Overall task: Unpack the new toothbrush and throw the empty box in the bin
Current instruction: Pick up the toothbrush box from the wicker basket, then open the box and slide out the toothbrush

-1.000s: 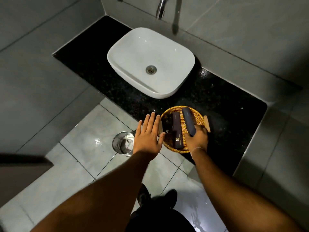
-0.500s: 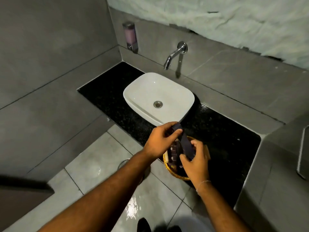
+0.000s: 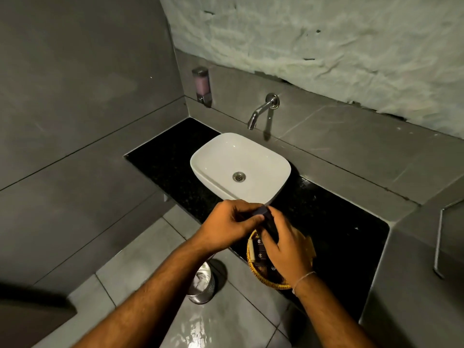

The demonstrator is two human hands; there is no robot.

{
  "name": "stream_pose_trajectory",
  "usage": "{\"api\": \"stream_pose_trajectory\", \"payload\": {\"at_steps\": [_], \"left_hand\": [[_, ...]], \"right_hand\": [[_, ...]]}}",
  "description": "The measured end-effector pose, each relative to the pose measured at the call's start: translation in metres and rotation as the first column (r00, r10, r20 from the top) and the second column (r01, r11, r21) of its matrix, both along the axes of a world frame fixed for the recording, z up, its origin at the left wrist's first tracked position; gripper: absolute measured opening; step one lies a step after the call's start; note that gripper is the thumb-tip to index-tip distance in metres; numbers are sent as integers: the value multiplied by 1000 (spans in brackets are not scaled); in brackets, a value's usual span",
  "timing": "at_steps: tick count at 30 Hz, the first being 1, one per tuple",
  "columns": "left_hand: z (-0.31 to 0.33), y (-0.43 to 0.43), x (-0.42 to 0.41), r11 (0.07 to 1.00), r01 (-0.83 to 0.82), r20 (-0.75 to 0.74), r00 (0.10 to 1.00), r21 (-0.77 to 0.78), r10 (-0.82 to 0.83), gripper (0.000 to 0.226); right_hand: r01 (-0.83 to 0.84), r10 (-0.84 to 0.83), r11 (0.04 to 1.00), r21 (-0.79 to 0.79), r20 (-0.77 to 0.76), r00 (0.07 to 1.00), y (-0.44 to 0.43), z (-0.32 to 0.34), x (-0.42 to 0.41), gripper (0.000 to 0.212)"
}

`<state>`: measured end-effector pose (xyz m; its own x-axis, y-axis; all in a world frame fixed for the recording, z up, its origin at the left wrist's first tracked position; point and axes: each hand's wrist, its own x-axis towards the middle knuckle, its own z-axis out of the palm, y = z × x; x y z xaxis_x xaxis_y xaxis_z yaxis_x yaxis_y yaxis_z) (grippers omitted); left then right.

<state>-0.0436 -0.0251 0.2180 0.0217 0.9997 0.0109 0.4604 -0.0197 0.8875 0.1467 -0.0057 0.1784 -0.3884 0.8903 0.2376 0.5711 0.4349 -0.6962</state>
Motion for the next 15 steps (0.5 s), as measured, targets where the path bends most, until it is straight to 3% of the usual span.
{"api": "stream_pose_trajectory", "payload": {"at_steps": [7,15], "left_hand": [[4,-7,-2,986,-165,11,986,-35,166,18],[5,-11,0,976,-197,6,980,-91,198,16]], "right_hand": [[-20,19,1000,22,44,999,-2,2,-7,49],[-25,22,999,37,76,997,-5,-3,-8,52]]}}
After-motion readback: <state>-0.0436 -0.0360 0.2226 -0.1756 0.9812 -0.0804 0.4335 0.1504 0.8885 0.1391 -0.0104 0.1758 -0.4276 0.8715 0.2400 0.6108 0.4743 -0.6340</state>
